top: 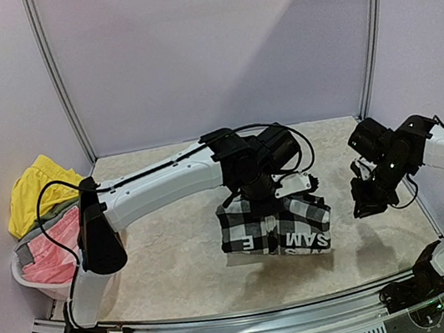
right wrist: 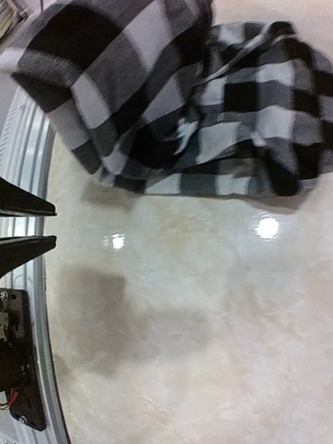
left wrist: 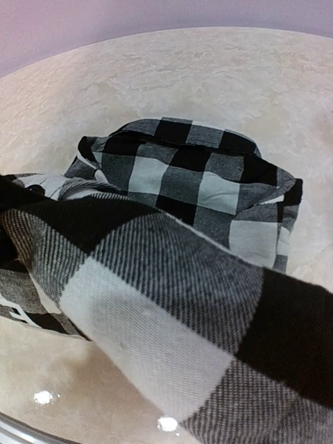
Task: Fold and stack the mixed laundry pile
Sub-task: Fold the 2/3-rectangle-folded shirt at the center of the board, then adjust the square-folded shirt at the center of the board.
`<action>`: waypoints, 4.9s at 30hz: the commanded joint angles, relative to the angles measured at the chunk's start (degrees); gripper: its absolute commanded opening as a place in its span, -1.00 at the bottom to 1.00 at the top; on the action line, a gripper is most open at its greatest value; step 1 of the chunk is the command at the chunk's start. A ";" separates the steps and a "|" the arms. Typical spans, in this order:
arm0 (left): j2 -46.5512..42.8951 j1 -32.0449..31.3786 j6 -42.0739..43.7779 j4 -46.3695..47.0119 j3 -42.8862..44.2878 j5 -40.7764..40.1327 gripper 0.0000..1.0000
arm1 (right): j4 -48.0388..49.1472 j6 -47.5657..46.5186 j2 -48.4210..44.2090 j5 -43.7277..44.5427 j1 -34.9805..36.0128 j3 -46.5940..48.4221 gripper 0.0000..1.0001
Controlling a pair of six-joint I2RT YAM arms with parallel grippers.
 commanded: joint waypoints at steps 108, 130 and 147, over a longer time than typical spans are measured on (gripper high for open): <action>-9.78 7.61 -32.51 15.52 -18.10 0.03 0.38 | 25.20 -12.67 23.84 -21.93 -4.83 10.60 -0.81; -17.95 8.52 -52.27 28.39 -53.42 6.44 0.18 | 21.83 -25.72 54.14 -23.89 -9.04 29.77 -0.86; -14.81 12.37 -49.58 18.85 -28.23 3.44 0.28 | 21.12 -19.56 35.13 -27.37 -2.85 22.78 -0.66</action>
